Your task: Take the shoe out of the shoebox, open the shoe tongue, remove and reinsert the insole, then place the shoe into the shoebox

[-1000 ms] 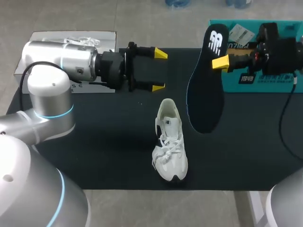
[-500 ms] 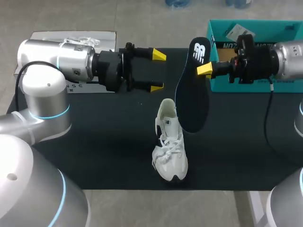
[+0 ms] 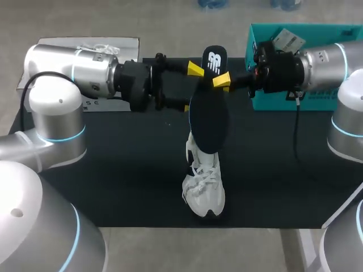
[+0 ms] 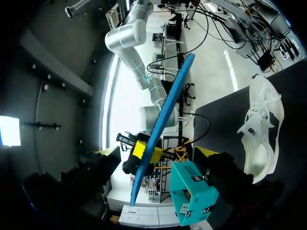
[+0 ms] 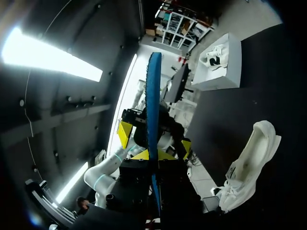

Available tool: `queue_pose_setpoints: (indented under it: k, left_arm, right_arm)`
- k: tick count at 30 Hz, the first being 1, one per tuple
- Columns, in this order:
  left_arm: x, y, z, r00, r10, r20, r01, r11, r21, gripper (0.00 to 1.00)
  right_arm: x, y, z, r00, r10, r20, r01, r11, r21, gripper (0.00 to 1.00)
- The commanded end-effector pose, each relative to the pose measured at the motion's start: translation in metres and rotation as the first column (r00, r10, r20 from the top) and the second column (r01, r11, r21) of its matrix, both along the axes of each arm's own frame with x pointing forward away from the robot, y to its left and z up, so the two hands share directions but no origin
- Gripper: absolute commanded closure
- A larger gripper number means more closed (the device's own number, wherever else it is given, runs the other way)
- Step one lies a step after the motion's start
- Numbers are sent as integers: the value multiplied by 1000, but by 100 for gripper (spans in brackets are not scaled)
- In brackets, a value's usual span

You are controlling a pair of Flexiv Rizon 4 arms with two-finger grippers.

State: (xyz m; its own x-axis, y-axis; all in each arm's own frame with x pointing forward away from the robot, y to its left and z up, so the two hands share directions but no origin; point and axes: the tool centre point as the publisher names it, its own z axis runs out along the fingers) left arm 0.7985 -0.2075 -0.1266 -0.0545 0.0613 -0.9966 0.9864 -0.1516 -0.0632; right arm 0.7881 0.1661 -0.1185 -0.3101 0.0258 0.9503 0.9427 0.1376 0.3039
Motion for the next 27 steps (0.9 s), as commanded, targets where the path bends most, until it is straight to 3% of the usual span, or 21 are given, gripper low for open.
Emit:
queue_pose_setpoints:
  k: [1, 3, 4, 6, 7, 9, 10, 27]
  left_arm:
    - [1, -1, -1, 1000, -14, 7, 14, 1000, -3, 0]
    - [0, -1, -2, 1000, -18, 8, 18, 1000, -1, 0]
    - [0, -1, -3, 1000, -24, 10, 24, 1000, 0, 5]
    - [-1, -1, -3, 1000, -28, 13, 28, 1000, 0, 31]
    - [-1, 0, -4, 999, -32, 15, 32, 999, -2, 55]
    - [-2, 1, -4, 999, -34, 15, 34, 999, -4, 91]
    - [-2, 1, -5, 999, -35, 15, 35, 999, -5, 97]
    - [-4, 2, -5, 999, -46, 24, 46, 999, -15, 100]
  right_arm:
    - [10, 5, -2, 1000, 22, -1, -22, 1000, 2, 100]
    - [11, 5, -1, 1000, 22, 2, -22, 1000, 3, 100]
    - [12, 4, 0, 1000, 21, 3, -21, 1000, 3, 100]
    - [13, 3, 0, 1000, 20, 5, -20, 1000, 3, 100]
    - [14, 3, 1, 1000, 19, 5, -19, 1000, 4, 100]
    - [15, 2, 2, 1000, 17, 5, -17, 1000, 5, 100]
    - [16, 2, 2, 1000, 16, 6, -16, 1000, 6, 100]
    - [18, 15, -1, 999, 34, -8, -33, 999, 28, 100]
